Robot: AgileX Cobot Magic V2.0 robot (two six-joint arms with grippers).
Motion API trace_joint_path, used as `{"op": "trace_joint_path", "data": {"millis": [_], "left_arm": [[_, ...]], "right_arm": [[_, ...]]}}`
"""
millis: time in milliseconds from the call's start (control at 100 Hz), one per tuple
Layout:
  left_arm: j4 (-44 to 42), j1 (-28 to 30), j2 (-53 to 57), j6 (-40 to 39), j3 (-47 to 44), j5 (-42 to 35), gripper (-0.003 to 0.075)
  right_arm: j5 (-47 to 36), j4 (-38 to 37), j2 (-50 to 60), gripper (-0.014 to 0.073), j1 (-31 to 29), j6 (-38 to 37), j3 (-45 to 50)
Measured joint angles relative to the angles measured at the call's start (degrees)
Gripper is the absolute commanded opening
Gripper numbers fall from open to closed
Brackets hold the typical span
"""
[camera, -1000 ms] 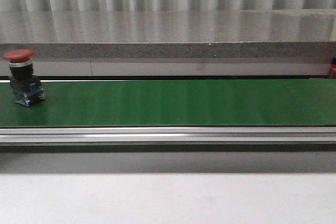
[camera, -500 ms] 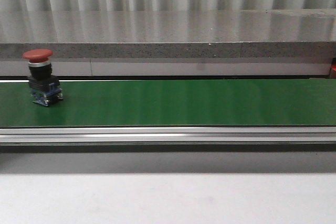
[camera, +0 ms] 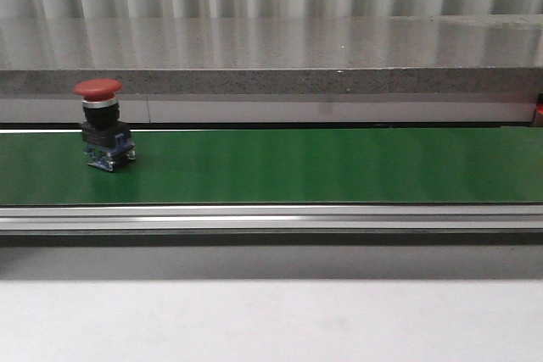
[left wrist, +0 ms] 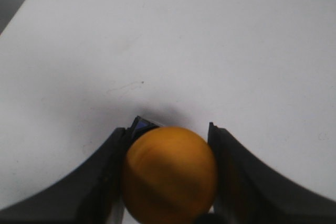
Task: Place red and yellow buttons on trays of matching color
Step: 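Move the left gripper to a yellow push button and grasp it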
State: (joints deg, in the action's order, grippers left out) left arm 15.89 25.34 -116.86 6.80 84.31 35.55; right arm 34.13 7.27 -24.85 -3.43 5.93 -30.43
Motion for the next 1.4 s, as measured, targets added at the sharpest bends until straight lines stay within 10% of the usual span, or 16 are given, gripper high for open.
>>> {"op": "trace_joint_path", "data": {"millis": [670,1400], "left_arm": [[0.1,-5.7,21.3,0.0,-2.2,6.3,-0.002],[0.2,-16.6,32.0,0.0,-23.8,2.3,-0.002]], "right_arm": [[0.0,0.0,0.0,-0.0067,0.0,0.0,0.0],[0.0,0.0,0.0,-0.0067,0.0,0.0,0.0]]}}
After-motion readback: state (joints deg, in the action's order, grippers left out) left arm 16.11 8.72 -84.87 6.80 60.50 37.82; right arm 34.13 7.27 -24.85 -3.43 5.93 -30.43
